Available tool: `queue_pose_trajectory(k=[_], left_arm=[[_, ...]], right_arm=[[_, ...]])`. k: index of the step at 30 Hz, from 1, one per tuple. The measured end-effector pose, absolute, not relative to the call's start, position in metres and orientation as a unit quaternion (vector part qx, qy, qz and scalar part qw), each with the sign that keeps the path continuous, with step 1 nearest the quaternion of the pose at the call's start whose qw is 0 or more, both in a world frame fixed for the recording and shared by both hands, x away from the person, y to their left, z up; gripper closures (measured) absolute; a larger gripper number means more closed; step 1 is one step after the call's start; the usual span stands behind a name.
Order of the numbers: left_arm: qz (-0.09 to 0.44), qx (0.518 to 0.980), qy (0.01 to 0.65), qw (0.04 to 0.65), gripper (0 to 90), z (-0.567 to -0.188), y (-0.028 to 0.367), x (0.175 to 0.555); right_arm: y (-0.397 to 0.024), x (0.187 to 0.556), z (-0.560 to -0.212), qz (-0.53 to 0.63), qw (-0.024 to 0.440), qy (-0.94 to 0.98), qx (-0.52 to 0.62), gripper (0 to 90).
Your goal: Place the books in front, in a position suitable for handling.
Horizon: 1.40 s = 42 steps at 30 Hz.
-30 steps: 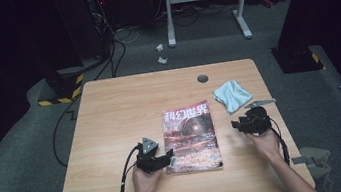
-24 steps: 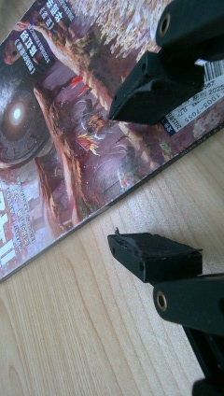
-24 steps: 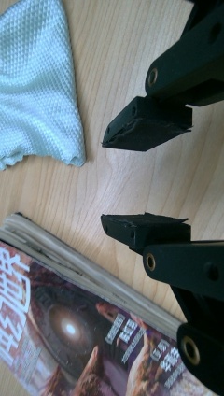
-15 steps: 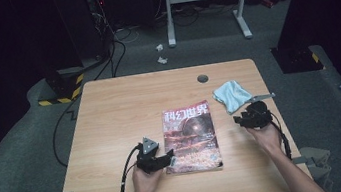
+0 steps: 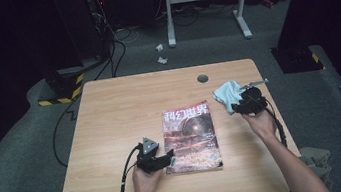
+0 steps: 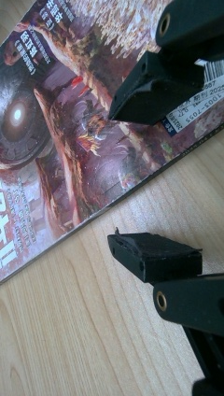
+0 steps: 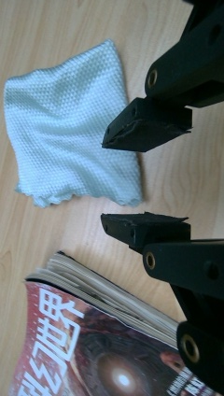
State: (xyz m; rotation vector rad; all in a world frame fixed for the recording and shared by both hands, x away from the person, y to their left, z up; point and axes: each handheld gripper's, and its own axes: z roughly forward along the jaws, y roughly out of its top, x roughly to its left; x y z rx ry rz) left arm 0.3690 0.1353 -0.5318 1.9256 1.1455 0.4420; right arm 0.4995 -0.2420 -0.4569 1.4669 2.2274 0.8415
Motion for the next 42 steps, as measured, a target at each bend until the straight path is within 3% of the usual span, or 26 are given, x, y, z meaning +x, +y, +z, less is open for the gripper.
queue_pose_trajectory(k=[28, 33, 39, 42], left_arm=[[0.177, 0.767, 0.454, 0.418, 34.0, -0.532, 0.135, 0.369], [0.175, 0.769, 0.451, 0.419, 35.9, -0.532, 0.135, 0.368], [0.17, 0.77, 0.447, 0.422, 37.7, -0.532, 0.134, 0.368], [0.169, 0.771, 0.446, 0.423, 38.1, -0.532, 0.134, 0.368]], right_arm=[[-0.233, 0.529, -0.502, 0.255, 0.18, 0.775, 0.55, 56.3], [-0.234, 0.528, -0.502, 0.251, 0.184, 0.78, 0.543, 65.0], [-0.235, 0.527, -0.5, 0.237, 0.186, 0.79, 0.534, 81.7], [-0.235, 0.526, -0.5, 0.232, 0.189, 0.794, 0.53, 83.6]])
